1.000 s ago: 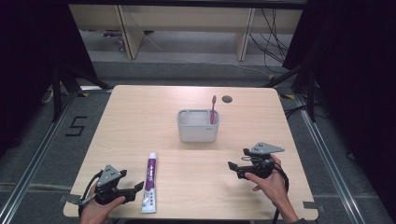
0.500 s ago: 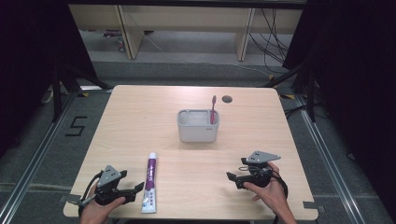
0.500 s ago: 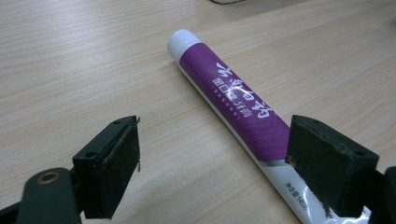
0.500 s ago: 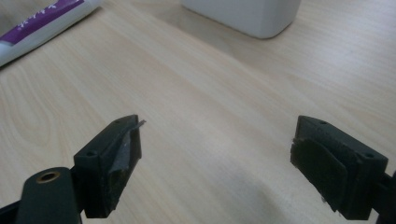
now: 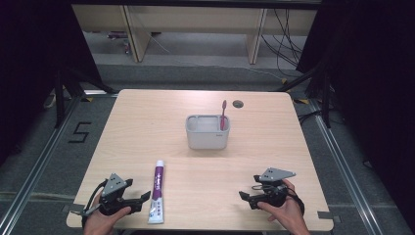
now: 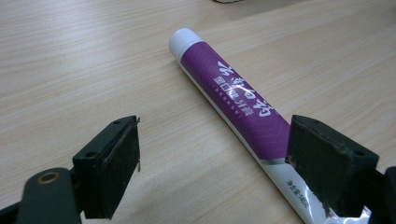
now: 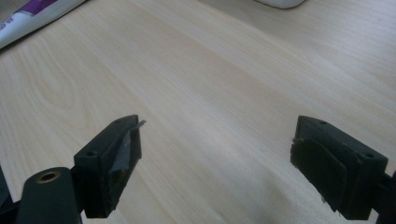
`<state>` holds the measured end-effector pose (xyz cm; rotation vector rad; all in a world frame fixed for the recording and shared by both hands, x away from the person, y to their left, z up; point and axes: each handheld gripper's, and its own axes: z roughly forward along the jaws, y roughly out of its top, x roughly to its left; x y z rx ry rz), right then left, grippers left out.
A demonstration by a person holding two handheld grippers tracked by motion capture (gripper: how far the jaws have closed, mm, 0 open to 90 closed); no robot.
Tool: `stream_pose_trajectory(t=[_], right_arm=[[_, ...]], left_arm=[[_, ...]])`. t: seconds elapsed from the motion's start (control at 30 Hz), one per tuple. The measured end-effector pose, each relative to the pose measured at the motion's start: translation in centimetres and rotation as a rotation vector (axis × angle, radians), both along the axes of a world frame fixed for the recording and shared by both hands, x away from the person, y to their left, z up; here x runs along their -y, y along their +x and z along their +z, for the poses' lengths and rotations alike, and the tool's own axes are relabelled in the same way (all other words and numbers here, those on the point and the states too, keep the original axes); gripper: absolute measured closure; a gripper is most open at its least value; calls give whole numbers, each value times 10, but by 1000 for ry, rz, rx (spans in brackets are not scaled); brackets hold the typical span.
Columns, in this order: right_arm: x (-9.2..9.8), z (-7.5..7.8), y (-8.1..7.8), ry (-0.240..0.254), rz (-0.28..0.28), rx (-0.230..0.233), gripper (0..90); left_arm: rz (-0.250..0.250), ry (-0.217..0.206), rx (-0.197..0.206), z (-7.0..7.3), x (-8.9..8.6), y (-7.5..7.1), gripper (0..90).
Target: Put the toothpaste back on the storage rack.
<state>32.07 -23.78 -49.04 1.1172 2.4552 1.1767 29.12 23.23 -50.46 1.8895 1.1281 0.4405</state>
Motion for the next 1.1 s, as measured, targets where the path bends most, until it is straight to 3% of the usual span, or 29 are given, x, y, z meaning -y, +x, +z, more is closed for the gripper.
stream_pose_trajectory(t=[0.03, 0.17, 0.2, 0.37, 0.4, 0.53, 0.77, 0.83, 0.87, 0.9, 1.0, 1.1], right_arm=[[2, -1, 1, -9, 25, 15, 169], [3, -1, -4, -7, 12, 14, 171], [5, -1, -2, 1, 46, 3, 173], [9, -4, -4, -2, 42, -3, 174], [9, -3, -6, -12, 11, 4, 177], [10, -3, -8, -9, 26, 4, 183], [14, -4, -10, -8, 10, -4, 188], [14, -4, -10, -10, 9, -3, 189], [14, -4, -10, -9, 11, -3, 190], [13, -4, -11, -7, 4, -4, 193], [13, -5, -11, -6, 9, -3, 195], [13, -5, -11, -5, 10, -4, 196]], left_arm=[[2, 5, -3, 0, 0, 0, 168], [2, -3, -1, 0, -1, 0, 168], [5, -11, 0, 1, -1, 0, 168], [-11, -8, 18, 3, -1, 0, 167], [-12, 1, 22, 3, -1, -1, 174], [-26, 11, 43, 4, -1, -2, 230], [-84, 56, 65, 5, 1, -4, 598], [-104, 77, 84, 5, 1, -4, 710], [-108, 80, 106, 6, 1, -3, 710], [-114, 101, 119, 7, 0, 0, 817], [-115, 112, 128, 8, 0, 3, 895], [-131, 132, 130, 9, 1, 8, 898]])
